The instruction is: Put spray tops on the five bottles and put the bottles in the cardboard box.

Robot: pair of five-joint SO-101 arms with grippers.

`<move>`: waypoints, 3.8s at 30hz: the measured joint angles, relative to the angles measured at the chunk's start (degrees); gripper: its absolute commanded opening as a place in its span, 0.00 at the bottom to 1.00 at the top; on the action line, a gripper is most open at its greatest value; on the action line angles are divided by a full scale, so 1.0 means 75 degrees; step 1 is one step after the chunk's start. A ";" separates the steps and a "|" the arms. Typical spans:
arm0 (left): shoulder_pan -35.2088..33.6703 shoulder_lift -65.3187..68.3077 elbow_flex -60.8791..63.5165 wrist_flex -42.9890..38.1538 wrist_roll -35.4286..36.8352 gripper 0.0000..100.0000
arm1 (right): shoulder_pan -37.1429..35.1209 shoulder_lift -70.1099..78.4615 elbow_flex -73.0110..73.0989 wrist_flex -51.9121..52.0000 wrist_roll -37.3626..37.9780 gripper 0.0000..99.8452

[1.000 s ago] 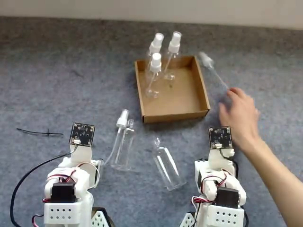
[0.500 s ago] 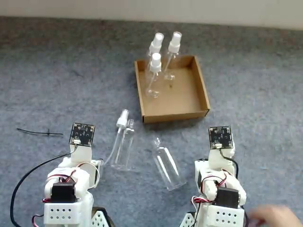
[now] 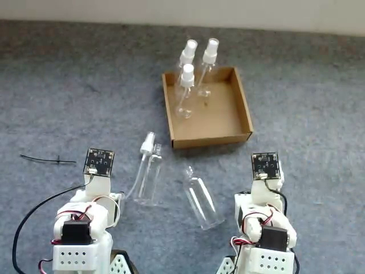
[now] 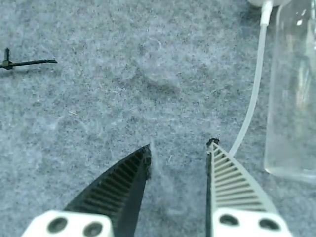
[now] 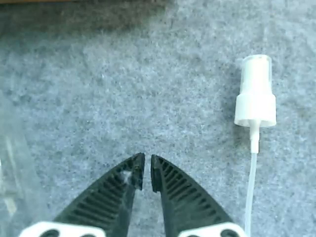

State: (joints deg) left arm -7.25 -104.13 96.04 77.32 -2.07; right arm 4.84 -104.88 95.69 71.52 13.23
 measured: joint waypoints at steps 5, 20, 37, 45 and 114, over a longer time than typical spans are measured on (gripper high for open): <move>0.0000 0.0000 0.0000 0.0000 0.0000 0.18 | 0.0000 0.0000 0.0000 0.0000 0.0000 0.00; 0.0000 0.0000 0.0000 0.0000 0.0000 0.18 | 0.0000 0.0000 0.0000 0.0000 0.0000 0.00; 0.0000 0.0000 0.0000 0.0000 0.0000 0.18 | 0.0000 0.0000 0.0000 0.0000 0.0000 0.00; 0.0000 0.0000 0.0000 0.0000 0.0000 0.18 | 0.0000 0.0000 0.0000 0.0000 0.0000 0.00; 0.0129 0.0000 0.0000 0.0000 0.0000 0.18 | 0.1606 0.1207 -0.2567 -0.0176 0.1711 0.04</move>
State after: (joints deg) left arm -6.29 -104.13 96.04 77.32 -2.07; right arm 16.88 -95.82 76.44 70.20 26.07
